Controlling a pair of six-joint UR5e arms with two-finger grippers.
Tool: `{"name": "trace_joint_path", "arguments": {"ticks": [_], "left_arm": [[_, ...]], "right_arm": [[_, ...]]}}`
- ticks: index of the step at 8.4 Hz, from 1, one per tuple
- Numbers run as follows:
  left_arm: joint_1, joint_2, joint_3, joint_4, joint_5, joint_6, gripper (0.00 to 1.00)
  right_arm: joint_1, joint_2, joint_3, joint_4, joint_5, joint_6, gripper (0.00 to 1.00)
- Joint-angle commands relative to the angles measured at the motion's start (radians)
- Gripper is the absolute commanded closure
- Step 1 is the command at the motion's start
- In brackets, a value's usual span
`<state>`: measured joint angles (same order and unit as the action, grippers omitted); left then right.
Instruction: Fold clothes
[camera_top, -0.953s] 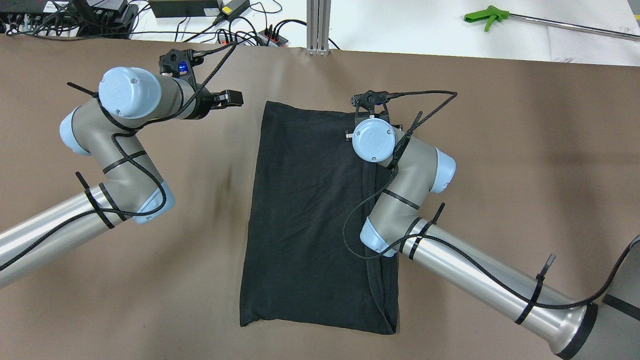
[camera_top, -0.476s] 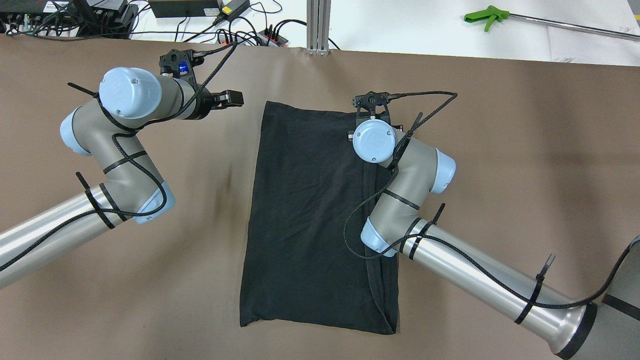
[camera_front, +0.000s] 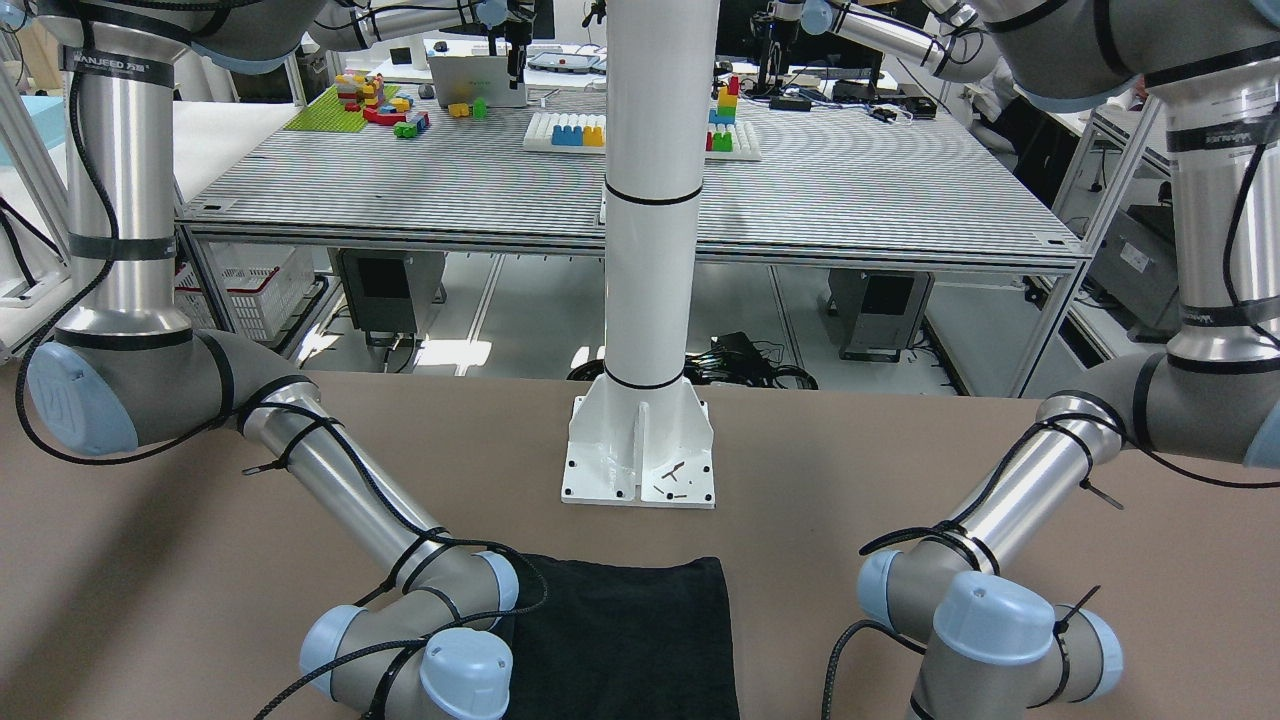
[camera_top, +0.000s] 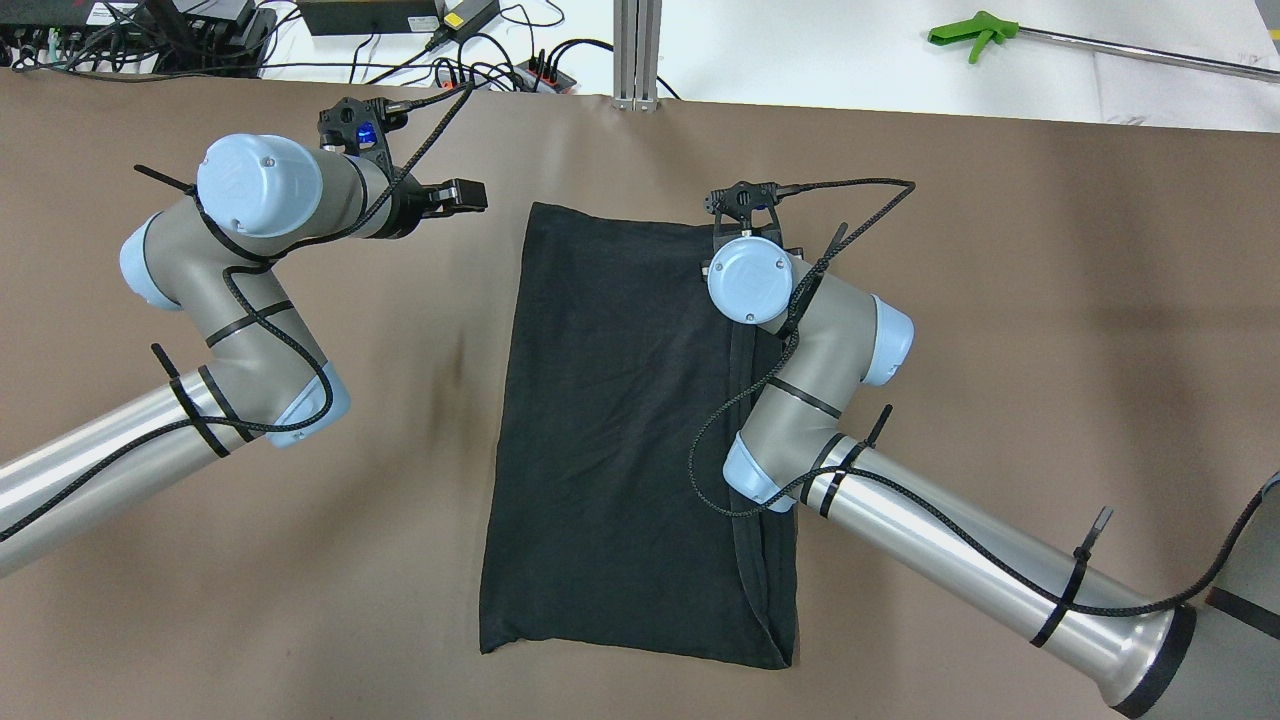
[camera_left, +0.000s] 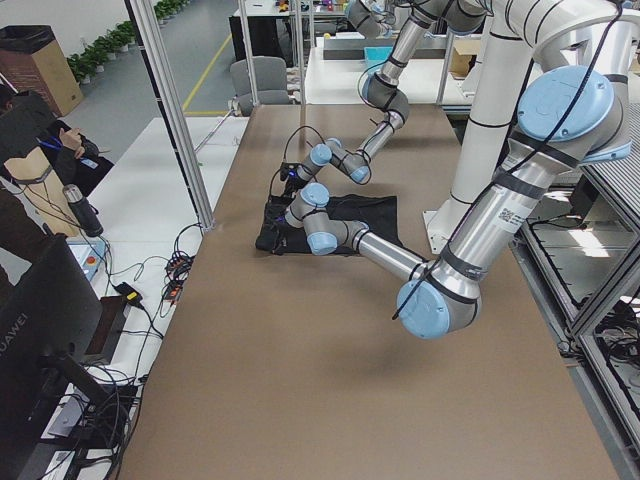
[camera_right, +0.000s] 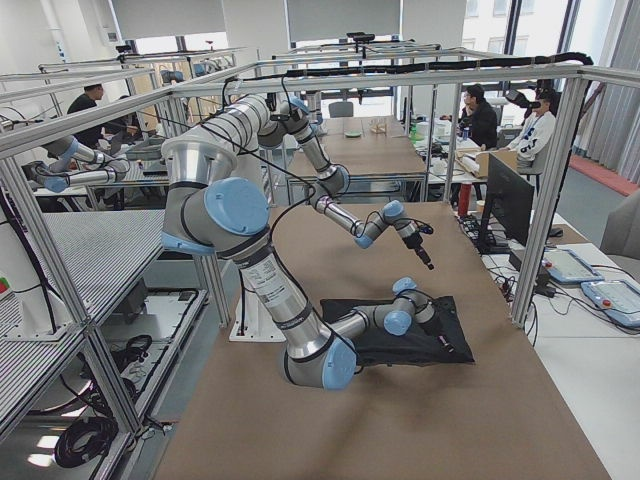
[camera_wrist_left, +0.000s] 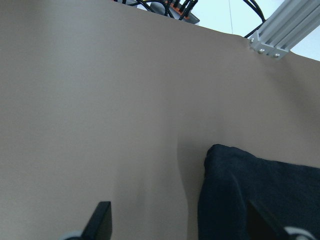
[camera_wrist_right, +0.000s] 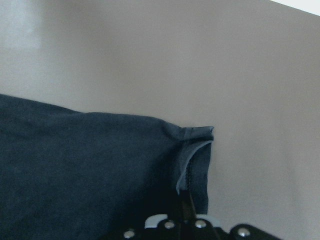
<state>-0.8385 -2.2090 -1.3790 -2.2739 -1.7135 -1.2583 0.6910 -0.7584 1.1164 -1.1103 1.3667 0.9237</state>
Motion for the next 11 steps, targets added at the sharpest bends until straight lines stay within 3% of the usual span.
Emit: {"name": "trace_joint_path", "arguments": {"ticks": [1, 2, 3, 4, 11], "left_arm": [[0.002, -0.001, 0.0, -0.001, 0.0, -0.001, 0.05], [0.004, -0.001, 0.0, -0.001, 0.0, 0.0, 0.05], [0.004, -0.001, 0.002, -0.001, 0.002, 0.0, 0.05], [0.006, -0.001, 0.002, -0.001, 0.002, -0.001, 0.05], [0.029, -0.017, 0.003, -0.001, 0.024, -0.029, 0.05]], "right_arm": [[0.019, -0.064, 0.06, 0.012, 0.009, -0.076, 0.87], [0.021, -0.084, 0.062, 0.05, 0.011, -0.097, 0.84], [0.019, -0.087, 0.06, 0.064, 0.014, -0.097, 0.56], [0.019, -0.087, 0.062, 0.064, 0.014, -0.095, 0.05], [0.054, -0.127, 0.063, 0.072, 0.095, -0.138, 0.06]]}}
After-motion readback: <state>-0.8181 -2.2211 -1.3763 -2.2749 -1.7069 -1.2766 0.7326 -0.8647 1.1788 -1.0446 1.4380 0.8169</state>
